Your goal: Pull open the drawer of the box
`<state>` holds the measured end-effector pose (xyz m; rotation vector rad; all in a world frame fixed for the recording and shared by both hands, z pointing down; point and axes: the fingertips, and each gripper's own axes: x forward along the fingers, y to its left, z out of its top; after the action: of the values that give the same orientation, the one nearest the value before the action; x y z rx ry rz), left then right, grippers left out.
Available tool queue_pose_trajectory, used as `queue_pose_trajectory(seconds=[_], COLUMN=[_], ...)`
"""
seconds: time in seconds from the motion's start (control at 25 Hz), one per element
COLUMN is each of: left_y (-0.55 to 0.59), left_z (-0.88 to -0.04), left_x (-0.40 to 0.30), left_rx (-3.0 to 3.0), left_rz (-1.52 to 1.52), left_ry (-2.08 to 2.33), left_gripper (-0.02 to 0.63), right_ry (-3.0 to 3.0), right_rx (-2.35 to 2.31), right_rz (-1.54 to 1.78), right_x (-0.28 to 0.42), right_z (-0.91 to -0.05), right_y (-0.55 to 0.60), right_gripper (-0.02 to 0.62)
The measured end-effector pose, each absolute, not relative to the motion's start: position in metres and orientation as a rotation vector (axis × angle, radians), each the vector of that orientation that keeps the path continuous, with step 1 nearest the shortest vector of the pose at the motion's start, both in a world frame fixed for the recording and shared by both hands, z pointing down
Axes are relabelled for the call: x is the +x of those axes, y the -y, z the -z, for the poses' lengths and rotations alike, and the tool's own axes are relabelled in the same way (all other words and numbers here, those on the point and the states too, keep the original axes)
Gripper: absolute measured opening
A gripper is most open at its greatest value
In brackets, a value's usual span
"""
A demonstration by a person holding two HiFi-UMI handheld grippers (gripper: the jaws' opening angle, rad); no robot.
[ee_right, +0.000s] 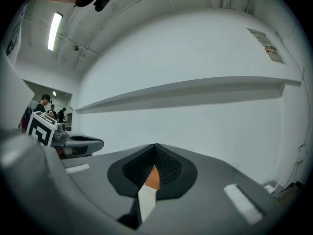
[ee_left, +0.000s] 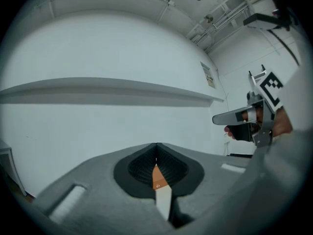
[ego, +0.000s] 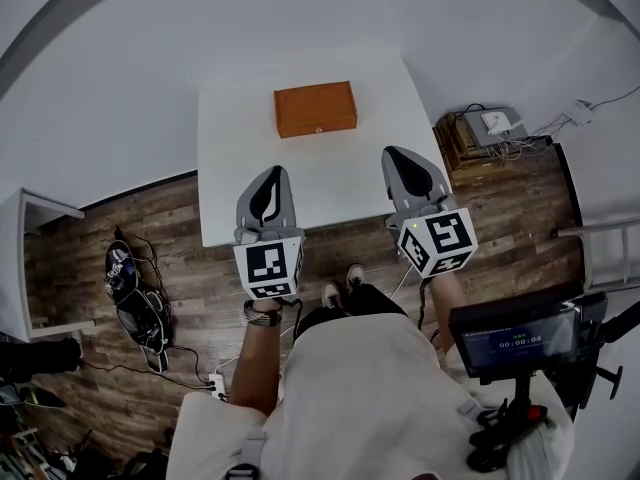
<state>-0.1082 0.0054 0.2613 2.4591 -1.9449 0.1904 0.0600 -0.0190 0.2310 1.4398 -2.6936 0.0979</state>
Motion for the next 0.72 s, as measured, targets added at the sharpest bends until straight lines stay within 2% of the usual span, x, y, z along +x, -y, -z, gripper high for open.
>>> queue_pose_trajectory(seconds=[0.28, 0.72], left_y=[-0.009, 0.029], left_z=[-0.28, -0.308], left_x=[-0.112, -0.061], left_rx=[2.435, 2.438], left_rz=[-0.224, -0.271], left_ry=[1.949, 1.928], left_gripper=[0.005, 0.005], right_ry=[2.633, 2.616], right_rx=[1.403, 1.331], right_rz=[-0.06, -0.069], right_x=[0.054, 0.078], right_z=[-0.249, -0.289], right_y=[0.018, 0.069], right_gripper=[0.002, 0.002])
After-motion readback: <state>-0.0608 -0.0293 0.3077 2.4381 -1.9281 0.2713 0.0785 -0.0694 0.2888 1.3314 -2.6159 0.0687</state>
